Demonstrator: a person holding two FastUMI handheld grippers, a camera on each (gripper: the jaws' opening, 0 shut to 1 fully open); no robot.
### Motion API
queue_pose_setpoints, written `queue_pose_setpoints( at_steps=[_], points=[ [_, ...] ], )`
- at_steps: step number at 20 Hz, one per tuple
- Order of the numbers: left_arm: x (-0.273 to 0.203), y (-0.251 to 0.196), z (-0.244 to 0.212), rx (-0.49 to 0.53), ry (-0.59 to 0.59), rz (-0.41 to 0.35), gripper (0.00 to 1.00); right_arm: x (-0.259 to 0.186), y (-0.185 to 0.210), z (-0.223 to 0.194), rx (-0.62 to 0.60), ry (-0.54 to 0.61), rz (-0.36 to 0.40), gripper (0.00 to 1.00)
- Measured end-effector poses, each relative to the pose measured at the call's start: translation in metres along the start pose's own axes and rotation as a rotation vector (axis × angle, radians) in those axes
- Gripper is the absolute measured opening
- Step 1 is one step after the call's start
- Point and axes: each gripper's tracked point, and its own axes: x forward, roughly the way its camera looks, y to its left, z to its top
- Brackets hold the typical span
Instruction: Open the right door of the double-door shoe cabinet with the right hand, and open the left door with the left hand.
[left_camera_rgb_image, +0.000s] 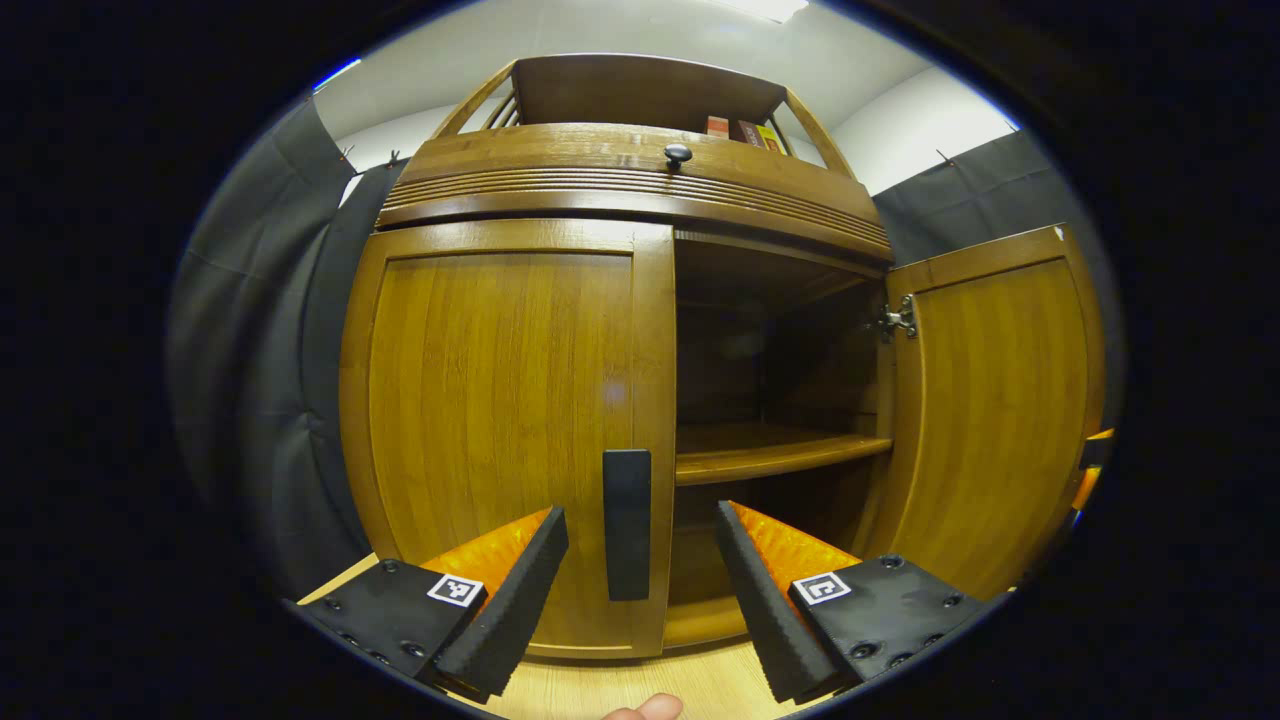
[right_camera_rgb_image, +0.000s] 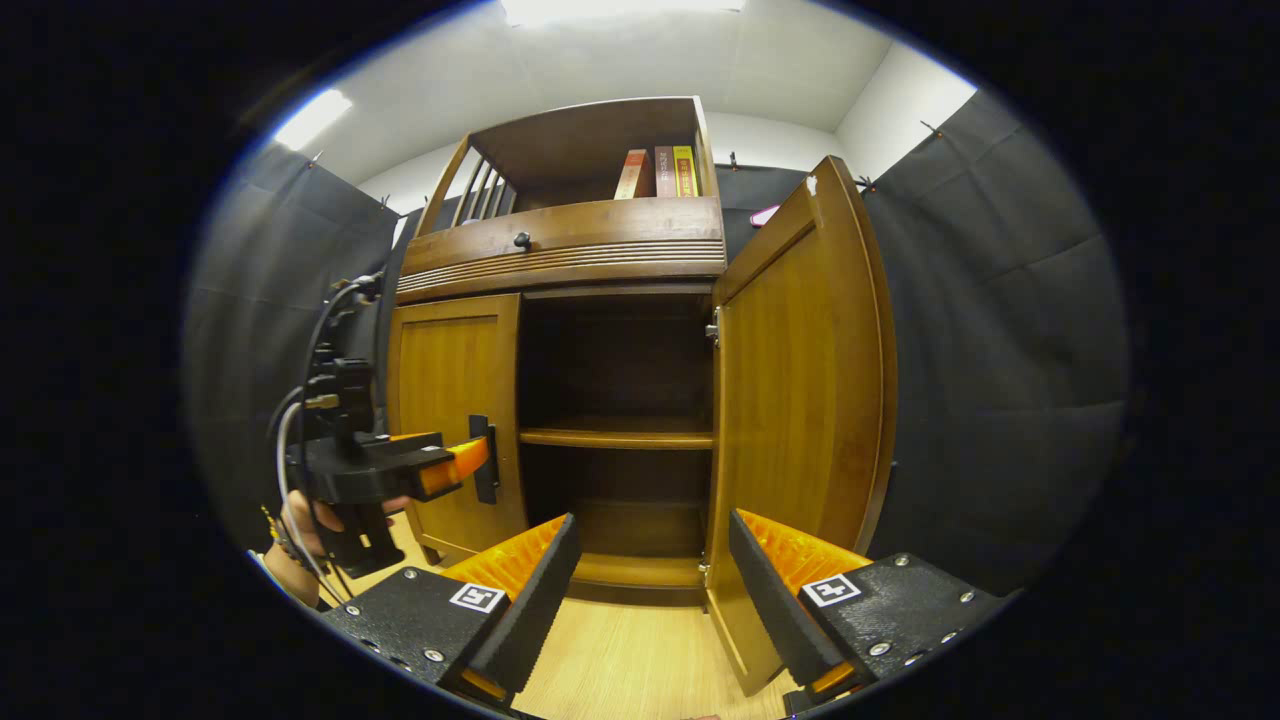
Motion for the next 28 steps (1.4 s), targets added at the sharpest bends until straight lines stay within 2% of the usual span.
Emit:
queue_pose_setpoints(
  at_steps=[2,8,11,15,18,20,23,28],
  points=[
    [0.017,-0.001,-0.008,0.006,0.020,0.006,0.95,-0.003,0.009,-0.005,-0.007,0.011,0.032,0.92],
    [0.046,0.007,-0.017,-0.016,0.043,0.028,0.95,-0.010,0.022,-0.015,-0.094,0.021,0.054,0.92],
    [0.055,0.012,-0.016,0.007,0.034,0.055,0.95,-0.010,0.025,-0.020,-0.105,0.032,0.065,0.93],
    [0.066,0.008,-0.029,-0.063,0.088,0.022,0.51,-0.010,0.027,-0.022,-0.082,0.034,0.077,0.94],
    [0.066,0.010,-0.028,-0.043,0.089,0.031,0.43,-0.011,0.021,-0.021,-0.067,0.025,0.060,0.94],
    [0.064,0.011,-0.029,-0.025,0.105,0.035,0.41,-0.013,0.019,-0.019,-0.050,0.018,0.058,0.94],
    [0.054,0.009,-0.029,-0.027,0.129,0.033,0.40,-0.016,0.011,-0.017,-0.048,0.010,0.039,0.94],
    [0.024,0.009,-0.026,-0.078,0.108,-0.023,0.40,-0.016,0.003,-0.018,-0.036,0.011,0.024,0.94]
  ],
)
